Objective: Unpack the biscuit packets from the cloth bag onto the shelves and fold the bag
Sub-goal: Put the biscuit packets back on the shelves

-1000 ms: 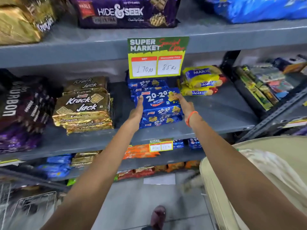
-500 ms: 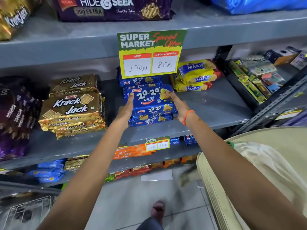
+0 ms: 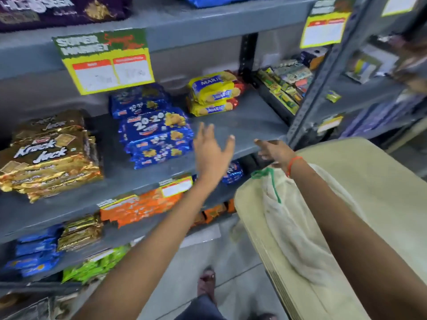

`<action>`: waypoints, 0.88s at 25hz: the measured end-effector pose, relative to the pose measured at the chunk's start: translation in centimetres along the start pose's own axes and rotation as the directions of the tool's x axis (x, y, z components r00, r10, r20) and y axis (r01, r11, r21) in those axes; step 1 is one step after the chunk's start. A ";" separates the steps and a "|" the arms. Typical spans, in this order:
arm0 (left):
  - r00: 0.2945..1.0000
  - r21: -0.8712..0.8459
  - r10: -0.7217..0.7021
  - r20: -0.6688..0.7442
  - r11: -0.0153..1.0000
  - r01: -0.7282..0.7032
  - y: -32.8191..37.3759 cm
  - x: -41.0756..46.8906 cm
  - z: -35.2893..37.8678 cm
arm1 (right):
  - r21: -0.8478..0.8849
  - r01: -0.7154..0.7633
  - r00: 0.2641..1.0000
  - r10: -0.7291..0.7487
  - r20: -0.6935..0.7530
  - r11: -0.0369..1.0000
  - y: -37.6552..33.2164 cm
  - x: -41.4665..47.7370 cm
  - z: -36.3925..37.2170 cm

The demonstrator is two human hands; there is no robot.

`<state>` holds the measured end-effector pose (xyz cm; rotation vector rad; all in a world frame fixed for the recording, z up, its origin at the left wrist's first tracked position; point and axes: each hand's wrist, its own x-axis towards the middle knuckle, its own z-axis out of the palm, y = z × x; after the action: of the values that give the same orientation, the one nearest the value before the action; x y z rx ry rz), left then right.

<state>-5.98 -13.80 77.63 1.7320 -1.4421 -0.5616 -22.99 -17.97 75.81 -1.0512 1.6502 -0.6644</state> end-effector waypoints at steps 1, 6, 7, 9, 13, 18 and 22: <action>0.990 -0.022 -0.002 0.138 1.000 0.005 2.0 -1.7 3.0 | 0.028 -0.025 0.998 0.027 -0.048 0.999 1.8 -0.9 -2.4; 0.836 0.049 0.006 0.549 0.998 -0.040 8.0 -9.5 15.6 | 0.203 -0.086 0.930 0.152 -0.334 0.975 10.0 -7.0 -14.1; 0.776 0.050 0.020 0.631 0.997 -0.067 9.6 -11.7 18.6 | 0.274 -0.091 0.877 0.207 -0.434 0.957 12.7 -9.1 -16.8; 0.666 0.058 0.009 0.746 0.995 -0.079 11.6 -15.2 22.8 | 0.337 -0.077 0.713 0.288 -0.639 0.938 17.3 -12.7 -19.9; 0.446 0.028 0.079 0.891 0.973 -0.229 16.1 -24.3 30.6 | 0.380 -0.152 0.301 0.409 -0.861 0.912 26.8 -20.3 -24.6; 0.145 -0.066 0.121 0.982 0.939 -0.338 21.0 -33.8 38.0 | 0.607 -0.145 0.077 0.620 -0.781 0.782 36.3 -26.9 -25.1; -0.012 0.056 -0.060 0.998 0.979 -0.194 21.9 -36.4 41.5 | 0.668 -0.143 0.108 0.682 -0.723 0.731 40.2 -28.4 -25.0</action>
<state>-59.80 8.15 65.31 1.1642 -2.6032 -2.0263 -56.61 24.04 63.76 0.4943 2.4995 -1.3475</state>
